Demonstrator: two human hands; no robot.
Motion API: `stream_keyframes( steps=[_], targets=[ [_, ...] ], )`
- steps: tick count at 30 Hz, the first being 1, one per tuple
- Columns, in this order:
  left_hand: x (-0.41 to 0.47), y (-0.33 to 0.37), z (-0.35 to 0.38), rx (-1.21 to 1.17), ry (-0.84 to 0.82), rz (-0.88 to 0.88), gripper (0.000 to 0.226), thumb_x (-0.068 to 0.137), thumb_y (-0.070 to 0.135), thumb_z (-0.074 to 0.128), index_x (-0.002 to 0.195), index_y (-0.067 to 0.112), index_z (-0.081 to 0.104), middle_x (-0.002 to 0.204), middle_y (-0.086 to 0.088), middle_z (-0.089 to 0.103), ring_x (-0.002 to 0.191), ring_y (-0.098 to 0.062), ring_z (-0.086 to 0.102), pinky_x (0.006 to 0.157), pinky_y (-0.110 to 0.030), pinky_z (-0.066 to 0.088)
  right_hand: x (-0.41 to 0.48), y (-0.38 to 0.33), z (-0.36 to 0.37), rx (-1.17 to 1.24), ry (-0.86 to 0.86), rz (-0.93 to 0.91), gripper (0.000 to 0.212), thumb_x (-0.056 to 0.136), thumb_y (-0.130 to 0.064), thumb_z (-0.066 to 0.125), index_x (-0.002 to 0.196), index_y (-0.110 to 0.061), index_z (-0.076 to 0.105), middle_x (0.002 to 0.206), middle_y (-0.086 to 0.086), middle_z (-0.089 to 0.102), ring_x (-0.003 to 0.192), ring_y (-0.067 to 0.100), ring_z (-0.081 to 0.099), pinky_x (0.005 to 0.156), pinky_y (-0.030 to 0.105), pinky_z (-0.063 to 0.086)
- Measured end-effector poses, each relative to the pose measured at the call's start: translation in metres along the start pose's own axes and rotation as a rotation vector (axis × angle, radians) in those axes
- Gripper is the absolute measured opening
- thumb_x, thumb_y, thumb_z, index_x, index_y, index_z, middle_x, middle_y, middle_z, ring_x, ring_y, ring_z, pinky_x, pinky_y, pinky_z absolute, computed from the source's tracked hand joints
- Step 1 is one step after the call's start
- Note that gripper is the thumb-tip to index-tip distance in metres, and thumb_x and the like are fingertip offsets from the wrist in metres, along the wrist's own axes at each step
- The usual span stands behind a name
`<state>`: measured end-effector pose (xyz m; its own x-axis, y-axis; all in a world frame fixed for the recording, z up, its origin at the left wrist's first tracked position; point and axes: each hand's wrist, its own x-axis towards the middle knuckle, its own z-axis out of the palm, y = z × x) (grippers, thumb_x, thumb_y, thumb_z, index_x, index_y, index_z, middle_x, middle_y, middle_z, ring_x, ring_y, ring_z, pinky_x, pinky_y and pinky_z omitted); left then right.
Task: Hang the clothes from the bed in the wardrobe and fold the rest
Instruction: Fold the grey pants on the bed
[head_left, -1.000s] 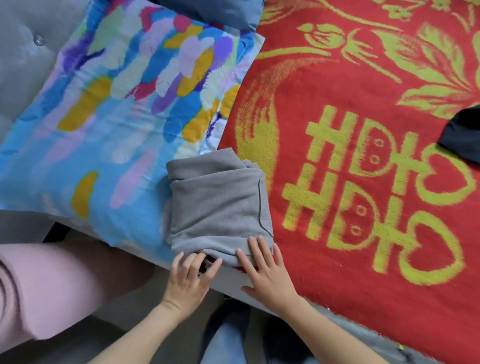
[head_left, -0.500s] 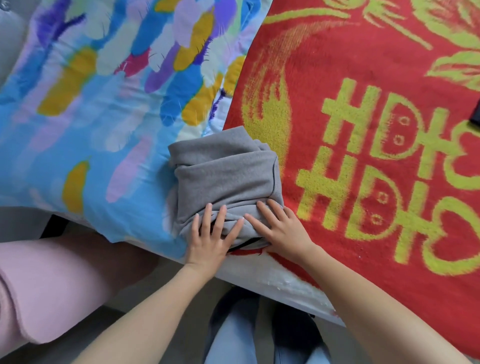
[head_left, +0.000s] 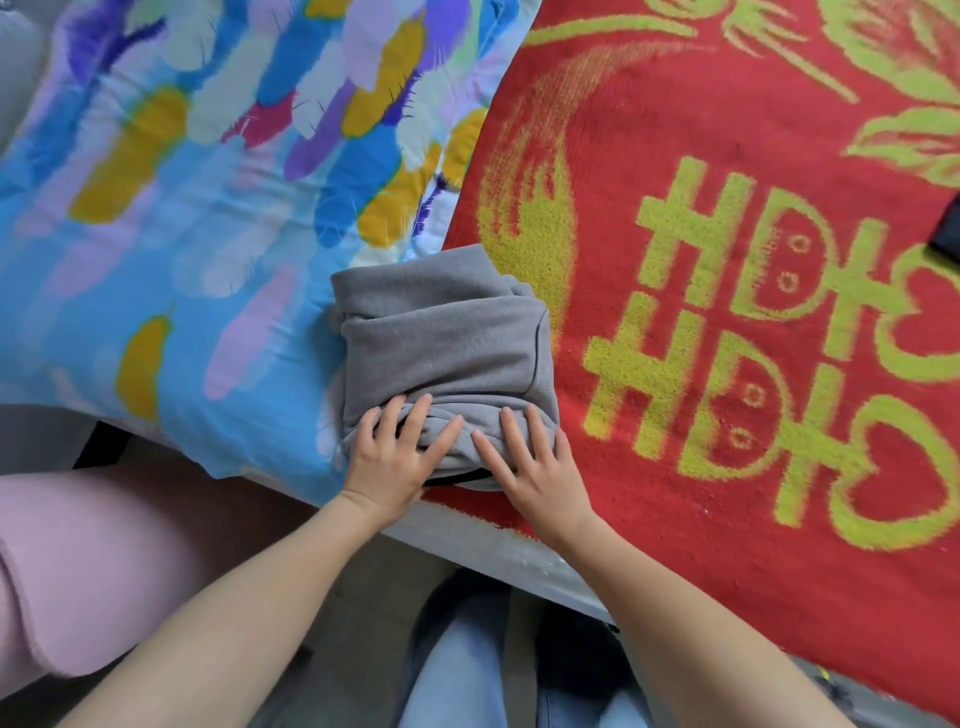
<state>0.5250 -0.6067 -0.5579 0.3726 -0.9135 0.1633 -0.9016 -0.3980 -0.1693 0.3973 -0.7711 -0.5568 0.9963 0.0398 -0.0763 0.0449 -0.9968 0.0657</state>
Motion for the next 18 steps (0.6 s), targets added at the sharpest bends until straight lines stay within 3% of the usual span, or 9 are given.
stream_keyframes(
  steps=[2,4,7,11,12,15,16,18],
  targets=[
    [0.000,0.003,-0.007,-0.014,-0.075,-0.040,0.085,0.046,0.016,0.080,0.122,0.019,0.043,0.109,-0.020,0.067,0.089,-0.039,0.066,0.073,-0.046,0.054,0.005,0.007,-0.011,0.059,0.087,-0.013,0.064,0.062,-0.013,0.077,0.123,-0.019,0.059,0.102,0.014,0.069,0.079,0.033,0.067,0.052,0.034,0.054],
    [0.002,0.006,-0.015,-0.046,-0.119,-0.104,0.095,0.038,0.014,0.085,0.123,0.019,0.042,0.111,-0.021,0.066,0.092,-0.038,0.066,0.076,-0.049,0.053,0.011,0.018,-0.028,0.146,0.147,-0.056,0.056,0.060,-0.005,0.076,0.113,-0.020,0.069,0.090,0.012,0.068,0.061,0.026,0.060,0.040,0.028,0.048],
    [0.001,0.016,-0.029,-0.044,-0.178,-0.248,0.102,0.038,0.024,0.089,0.127,0.017,0.040,0.122,-0.024,0.059,0.105,-0.042,0.061,0.082,-0.057,0.048,0.017,0.029,-0.061,0.234,0.190,-0.048,0.057,0.052,0.000,0.077,0.105,-0.021,0.072,0.082,0.008,0.066,0.053,0.023,0.053,0.031,0.023,0.039],
    [0.002,0.041,-0.059,-0.115,-0.201,-0.361,0.114,0.037,0.058,0.084,0.130,0.012,0.037,0.134,-0.023,0.036,0.121,-0.042,0.046,0.088,-0.062,0.043,0.009,0.038,-0.113,0.349,0.180,-0.042,0.051,0.049,-0.002,0.084,0.096,-0.021,0.075,0.082,0.007,0.068,0.051,0.026,0.055,0.029,0.024,0.040],
    [0.003,0.048,-0.067,-0.144,-0.179,-0.383,0.109,0.041,0.059,0.082,0.129,0.013,0.037,0.133,-0.021,0.036,0.119,-0.041,0.049,0.087,-0.060,0.044,0.004,0.041,-0.125,0.352,0.166,-0.062,0.050,0.048,-0.002,0.085,0.094,-0.020,0.075,0.082,0.006,0.068,0.050,0.026,0.055,0.029,0.024,0.041],
    [0.011,0.064,-0.102,-0.179,-0.074,-0.462,0.062,0.081,0.053,0.056,0.127,0.014,0.040,0.123,-0.015,0.046,0.099,-0.034,0.064,0.078,-0.049,0.051,-0.014,0.048,-0.165,0.312,0.130,-0.110,0.046,0.043,-0.010,0.089,0.085,-0.022,0.075,0.077,0.002,0.067,0.046,0.022,0.053,0.030,0.021,0.039],
    [0.016,0.067,-0.112,-0.198,-0.065,-0.480,0.059,0.081,0.048,0.058,0.126,0.015,0.040,0.116,-0.014,0.053,0.091,-0.031,0.067,0.074,-0.045,0.052,-0.018,0.050,-0.174,0.300,0.101,-0.116,0.045,0.041,-0.013,0.091,0.082,-0.022,0.075,0.075,0.000,0.067,0.045,0.021,0.053,0.030,0.020,0.038],
    [0.024,0.073,-0.133,-0.220,-0.095,-0.486,0.081,0.057,0.034,0.083,0.124,0.016,0.042,0.100,-0.010,0.067,0.081,-0.027,0.068,0.065,-0.039,0.052,-0.022,0.056,-0.195,0.269,0.056,-0.119,0.043,0.042,-0.017,0.092,0.080,-0.024,0.075,0.075,-0.003,0.067,0.046,0.020,0.053,0.033,0.019,0.039]
  ],
)
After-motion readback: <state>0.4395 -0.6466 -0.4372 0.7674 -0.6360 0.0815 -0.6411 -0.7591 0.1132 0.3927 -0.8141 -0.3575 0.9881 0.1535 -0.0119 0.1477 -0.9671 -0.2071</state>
